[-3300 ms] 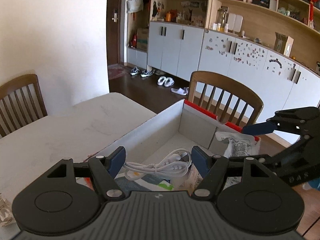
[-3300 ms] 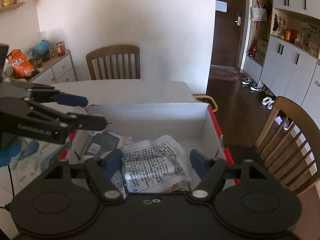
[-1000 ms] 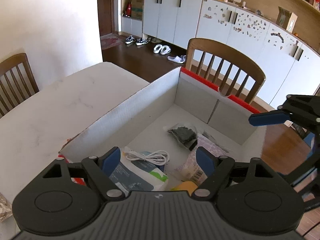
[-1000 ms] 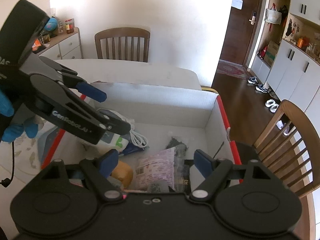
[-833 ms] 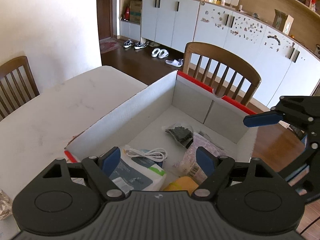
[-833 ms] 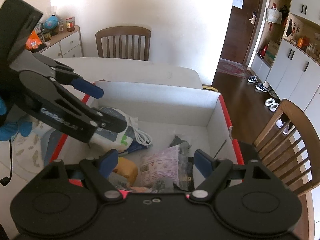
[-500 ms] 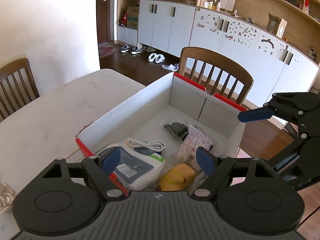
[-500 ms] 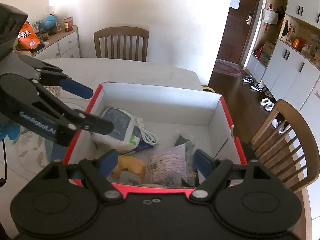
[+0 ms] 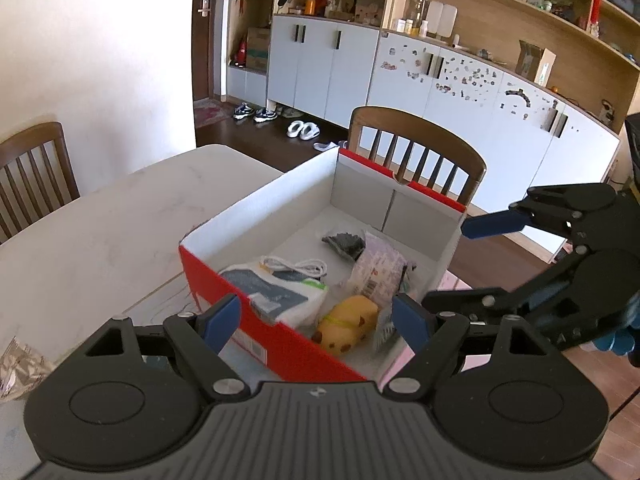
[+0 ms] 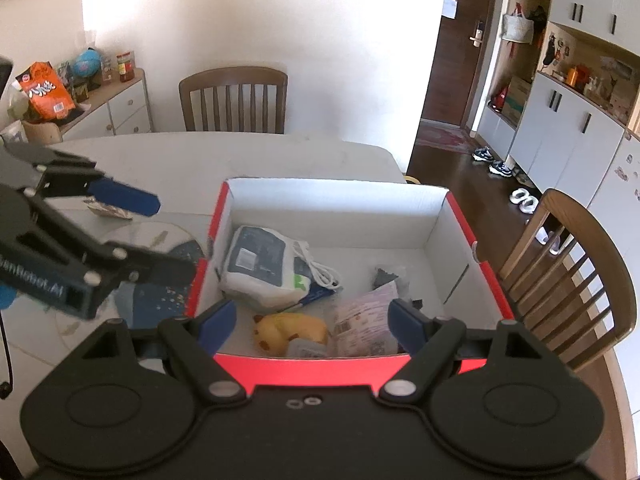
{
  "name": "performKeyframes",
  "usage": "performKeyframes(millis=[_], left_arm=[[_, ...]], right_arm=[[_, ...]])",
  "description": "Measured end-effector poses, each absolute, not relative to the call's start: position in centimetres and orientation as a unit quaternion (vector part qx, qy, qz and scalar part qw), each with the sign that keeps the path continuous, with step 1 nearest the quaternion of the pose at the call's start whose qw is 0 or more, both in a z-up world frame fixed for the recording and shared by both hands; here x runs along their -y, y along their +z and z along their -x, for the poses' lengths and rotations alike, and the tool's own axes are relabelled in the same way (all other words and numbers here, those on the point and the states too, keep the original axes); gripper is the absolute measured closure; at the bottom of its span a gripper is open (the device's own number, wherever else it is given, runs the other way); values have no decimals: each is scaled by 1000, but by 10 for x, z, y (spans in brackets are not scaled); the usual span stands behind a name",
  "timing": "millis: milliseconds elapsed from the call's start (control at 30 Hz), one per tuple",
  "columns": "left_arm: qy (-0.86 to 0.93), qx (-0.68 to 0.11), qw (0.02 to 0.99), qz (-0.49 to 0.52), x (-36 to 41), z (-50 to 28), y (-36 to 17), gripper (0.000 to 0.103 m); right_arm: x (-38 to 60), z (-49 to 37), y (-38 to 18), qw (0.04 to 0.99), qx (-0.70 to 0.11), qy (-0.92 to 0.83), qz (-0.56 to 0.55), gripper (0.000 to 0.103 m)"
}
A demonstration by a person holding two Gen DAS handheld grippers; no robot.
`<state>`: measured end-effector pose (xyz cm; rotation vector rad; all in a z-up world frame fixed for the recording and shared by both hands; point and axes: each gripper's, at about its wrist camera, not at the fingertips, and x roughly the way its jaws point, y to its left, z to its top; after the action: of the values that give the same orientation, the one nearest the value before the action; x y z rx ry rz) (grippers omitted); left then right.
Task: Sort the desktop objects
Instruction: 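Withdraw both tools from the shoebox toward the items left on the table, then grasp the mint-green stick with the left tool while the right tool grasps the silver foil packet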
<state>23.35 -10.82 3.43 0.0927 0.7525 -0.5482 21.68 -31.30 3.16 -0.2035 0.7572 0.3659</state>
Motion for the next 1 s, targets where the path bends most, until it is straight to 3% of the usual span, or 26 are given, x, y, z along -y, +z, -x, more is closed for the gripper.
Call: performKeyframes(millis=[1000], left_arm=[[-216,-360,907,-23,-58,-160,20,21]], right_arm=[[151,-195,38,906,-343,226,100,20]])
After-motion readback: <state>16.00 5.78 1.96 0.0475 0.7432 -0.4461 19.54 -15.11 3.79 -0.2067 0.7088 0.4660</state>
